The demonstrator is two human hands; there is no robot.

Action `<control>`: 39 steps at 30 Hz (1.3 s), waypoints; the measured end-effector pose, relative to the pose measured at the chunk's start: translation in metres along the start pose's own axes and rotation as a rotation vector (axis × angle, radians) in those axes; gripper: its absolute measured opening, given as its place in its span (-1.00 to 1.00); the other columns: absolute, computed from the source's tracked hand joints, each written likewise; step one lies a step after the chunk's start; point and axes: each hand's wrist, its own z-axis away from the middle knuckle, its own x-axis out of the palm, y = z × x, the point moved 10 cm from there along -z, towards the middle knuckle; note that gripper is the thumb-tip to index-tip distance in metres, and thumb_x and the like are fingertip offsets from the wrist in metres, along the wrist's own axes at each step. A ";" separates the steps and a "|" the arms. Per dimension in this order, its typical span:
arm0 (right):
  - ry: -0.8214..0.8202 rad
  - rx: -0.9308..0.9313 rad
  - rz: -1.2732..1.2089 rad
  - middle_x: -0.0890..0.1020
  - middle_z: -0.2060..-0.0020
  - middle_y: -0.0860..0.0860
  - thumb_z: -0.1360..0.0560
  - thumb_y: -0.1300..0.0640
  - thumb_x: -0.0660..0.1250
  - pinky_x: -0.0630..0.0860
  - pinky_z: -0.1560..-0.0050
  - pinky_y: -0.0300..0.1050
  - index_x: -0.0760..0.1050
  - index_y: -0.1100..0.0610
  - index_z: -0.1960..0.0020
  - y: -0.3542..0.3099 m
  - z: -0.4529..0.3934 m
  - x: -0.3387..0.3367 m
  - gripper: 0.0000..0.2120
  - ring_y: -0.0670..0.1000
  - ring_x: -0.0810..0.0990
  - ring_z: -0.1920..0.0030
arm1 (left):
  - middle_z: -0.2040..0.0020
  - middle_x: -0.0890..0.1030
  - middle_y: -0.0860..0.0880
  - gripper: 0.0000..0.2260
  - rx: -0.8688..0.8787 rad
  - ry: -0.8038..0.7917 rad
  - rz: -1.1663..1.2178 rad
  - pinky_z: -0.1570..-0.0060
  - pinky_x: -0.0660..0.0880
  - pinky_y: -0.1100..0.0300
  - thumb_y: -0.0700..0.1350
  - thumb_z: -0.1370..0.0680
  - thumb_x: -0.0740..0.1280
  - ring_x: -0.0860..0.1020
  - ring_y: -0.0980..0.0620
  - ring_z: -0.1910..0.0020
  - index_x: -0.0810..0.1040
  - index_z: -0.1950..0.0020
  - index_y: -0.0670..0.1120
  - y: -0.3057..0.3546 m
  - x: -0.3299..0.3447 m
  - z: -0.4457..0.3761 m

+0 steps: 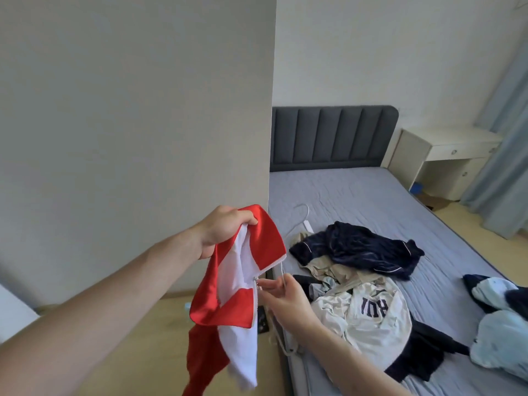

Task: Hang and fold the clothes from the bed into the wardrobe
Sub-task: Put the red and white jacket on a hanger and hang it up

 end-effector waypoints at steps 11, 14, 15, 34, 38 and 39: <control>0.050 -0.007 -0.092 0.59 0.31 0.16 -0.42 0.21 0.55 0.63 0.28 -0.12 0.22 0.09 0.25 -0.004 -0.004 0.012 -0.55 0.03 0.68 0.22 | 0.26 0.53 0.00 -0.86 0.172 0.036 -0.159 0.03 0.38 0.15 -0.02 -0.37 0.43 0.47 0.07 0.20 0.62 0.22 -0.09 0.026 -0.026 0.020; 0.002 0.090 -0.129 0.62 0.35 0.09 -0.40 0.23 0.57 0.55 0.36 -0.19 0.21 0.08 0.24 0.008 -0.007 0.007 -0.52 0.02 0.70 0.29 | 0.27 0.49 -0.05 -0.64 0.214 0.095 -0.273 0.09 0.35 0.10 0.03 -0.32 0.44 0.43 0.05 0.22 0.57 0.16 -0.28 0.027 -0.034 0.023; 0.008 0.126 -0.133 0.63 0.38 0.07 -0.40 0.25 0.56 0.54 0.37 -0.20 0.21 0.07 0.24 0.012 -0.008 0.003 -0.52 0.02 0.69 0.32 | 0.29 0.47 -0.04 -0.63 0.239 0.110 -0.303 0.13 0.34 0.09 0.03 -0.33 0.44 0.41 0.05 0.25 0.55 0.17 -0.28 0.028 -0.034 0.024; -0.063 -0.050 0.054 0.57 0.43 -0.01 -0.37 0.24 0.49 0.55 0.31 -0.10 0.35 0.31 0.14 -0.021 0.004 -0.024 -0.69 0.02 0.56 0.39 | 0.37 0.43 0.11 -0.73 0.607 0.079 -0.548 0.22 0.37 0.19 -0.08 -0.67 0.29 0.38 0.15 0.34 0.50 0.23 -0.06 0.051 -0.008 0.036; -0.074 0.112 0.048 0.51 0.47 0.00 -0.35 0.31 0.50 0.53 0.32 -0.12 0.35 0.15 0.17 0.010 0.002 -0.027 -0.69 -0.02 0.51 0.43 | 0.34 0.40 0.07 -0.72 0.618 0.027 -0.394 0.19 0.36 0.19 -0.08 -0.69 0.28 0.37 0.12 0.30 0.51 0.23 -0.03 0.057 -0.012 0.043; -0.063 0.130 0.069 0.50 0.48 -0.01 -0.35 0.32 0.50 0.53 0.32 -0.12 0.33 0.14 0.19 0.016 0.002 -0.028 -0.67 -0.03 0.51 0.45 | 0.33 0.40 0.04 -0.73 0.622 0.022 -0.363 0.19 0.36 0.17 -0.07 -0.69 0.28 0.37 0.11 0.29 0.52 0.21 -0.06 0.058 -0.013 0.044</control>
